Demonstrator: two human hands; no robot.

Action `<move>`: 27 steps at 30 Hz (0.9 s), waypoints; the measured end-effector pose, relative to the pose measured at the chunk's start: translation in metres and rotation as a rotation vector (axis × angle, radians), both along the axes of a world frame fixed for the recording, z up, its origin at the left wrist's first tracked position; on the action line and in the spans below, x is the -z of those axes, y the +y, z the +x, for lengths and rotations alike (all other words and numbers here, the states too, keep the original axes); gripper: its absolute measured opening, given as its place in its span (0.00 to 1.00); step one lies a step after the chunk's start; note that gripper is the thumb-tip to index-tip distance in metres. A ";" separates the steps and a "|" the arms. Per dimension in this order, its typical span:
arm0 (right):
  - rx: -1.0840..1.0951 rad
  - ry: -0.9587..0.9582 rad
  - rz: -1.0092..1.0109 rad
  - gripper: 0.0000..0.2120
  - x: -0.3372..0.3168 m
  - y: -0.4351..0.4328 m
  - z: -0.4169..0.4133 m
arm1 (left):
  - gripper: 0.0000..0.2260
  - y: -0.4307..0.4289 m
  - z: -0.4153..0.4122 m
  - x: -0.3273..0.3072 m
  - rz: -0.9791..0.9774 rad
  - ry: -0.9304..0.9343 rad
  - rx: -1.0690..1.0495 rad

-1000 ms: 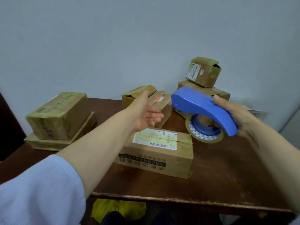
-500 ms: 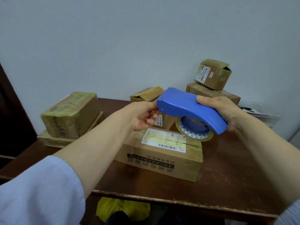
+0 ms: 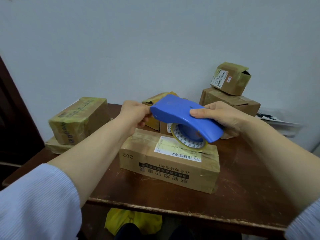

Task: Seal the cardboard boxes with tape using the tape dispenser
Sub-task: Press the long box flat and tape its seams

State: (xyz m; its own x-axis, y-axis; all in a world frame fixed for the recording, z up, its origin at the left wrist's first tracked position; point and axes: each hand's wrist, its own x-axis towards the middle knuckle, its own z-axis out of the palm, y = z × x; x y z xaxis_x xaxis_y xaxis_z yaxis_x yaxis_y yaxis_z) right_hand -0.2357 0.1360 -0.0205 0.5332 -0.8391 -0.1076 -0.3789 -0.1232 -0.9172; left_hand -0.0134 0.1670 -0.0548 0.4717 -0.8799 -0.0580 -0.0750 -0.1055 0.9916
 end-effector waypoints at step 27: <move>0.033 0.296 -0.088 0.19 0.000 -0.004 0.000 | 0.04 0.015 0.074 0.028 0.172 -0.044 -0.163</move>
State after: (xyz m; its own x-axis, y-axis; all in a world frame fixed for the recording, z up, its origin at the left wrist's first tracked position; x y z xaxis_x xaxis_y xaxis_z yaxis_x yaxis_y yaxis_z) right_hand -0.2357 0.1320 -0.0202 0.4617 -0.8685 -0.1802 -0.6334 -0.1806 -0.7525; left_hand 0.0611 0.1823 -0.0830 0.6117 -0.7711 -0.1769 -0.0860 -0.2871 0.9540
